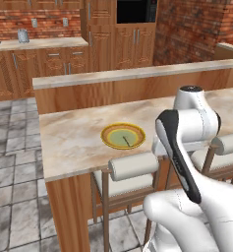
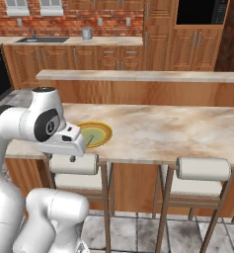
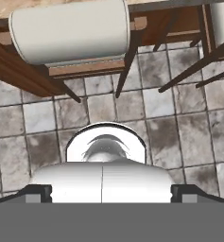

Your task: Retrieve the butter from the fridge and place it on a plate on the dining table. Then retrieve the butter knife by the fridge and place it near the plate.

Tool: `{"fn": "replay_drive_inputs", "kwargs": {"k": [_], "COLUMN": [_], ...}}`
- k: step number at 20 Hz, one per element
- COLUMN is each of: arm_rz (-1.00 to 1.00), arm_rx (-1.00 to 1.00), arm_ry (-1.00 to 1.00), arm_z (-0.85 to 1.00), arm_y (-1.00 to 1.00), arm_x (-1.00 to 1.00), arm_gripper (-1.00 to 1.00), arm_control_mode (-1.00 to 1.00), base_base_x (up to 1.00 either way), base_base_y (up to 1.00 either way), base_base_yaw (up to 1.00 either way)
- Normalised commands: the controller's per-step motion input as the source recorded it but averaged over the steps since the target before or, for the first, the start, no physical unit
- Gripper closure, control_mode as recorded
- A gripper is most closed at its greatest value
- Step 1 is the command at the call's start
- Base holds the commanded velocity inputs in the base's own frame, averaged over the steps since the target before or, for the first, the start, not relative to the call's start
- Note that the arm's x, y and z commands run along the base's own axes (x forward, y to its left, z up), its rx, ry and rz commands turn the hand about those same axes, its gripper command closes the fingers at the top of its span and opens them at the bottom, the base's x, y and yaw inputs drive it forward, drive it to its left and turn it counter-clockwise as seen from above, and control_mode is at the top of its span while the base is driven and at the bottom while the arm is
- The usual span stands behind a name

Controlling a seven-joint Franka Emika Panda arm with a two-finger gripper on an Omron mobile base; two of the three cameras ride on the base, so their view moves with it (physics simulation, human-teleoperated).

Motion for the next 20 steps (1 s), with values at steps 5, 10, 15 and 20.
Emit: {"fn": "replay_drive_inputs", "kwargs": {"k": [5,10,15,20], "arm_rz": [0.00,0.00,0.00,0.00], "arm_rx": [-0.04,0.00,0.00,0.00], "arm_ry": [0.00,0.00,0.00,0.00], "arm_z": [-0.06,-0.02,0.00,0.00], "arm_y": [0.04,0.00,0.00,0.00], "arm_x": [-0.39,-0.06,0.00,-0.01], "arm_gripper": [-1.00,-1.00,-1.00,-1.00], "arm_control_mode": [-1.00,-1.00,-1.00,-1.00], "base_base_x": [0.00,0.00,0.00,0.00], "base_base_y": [0.00,0.00,0.00,0.00], "base_base_yaw": [0.00,0.00,0.00,0.00]}}
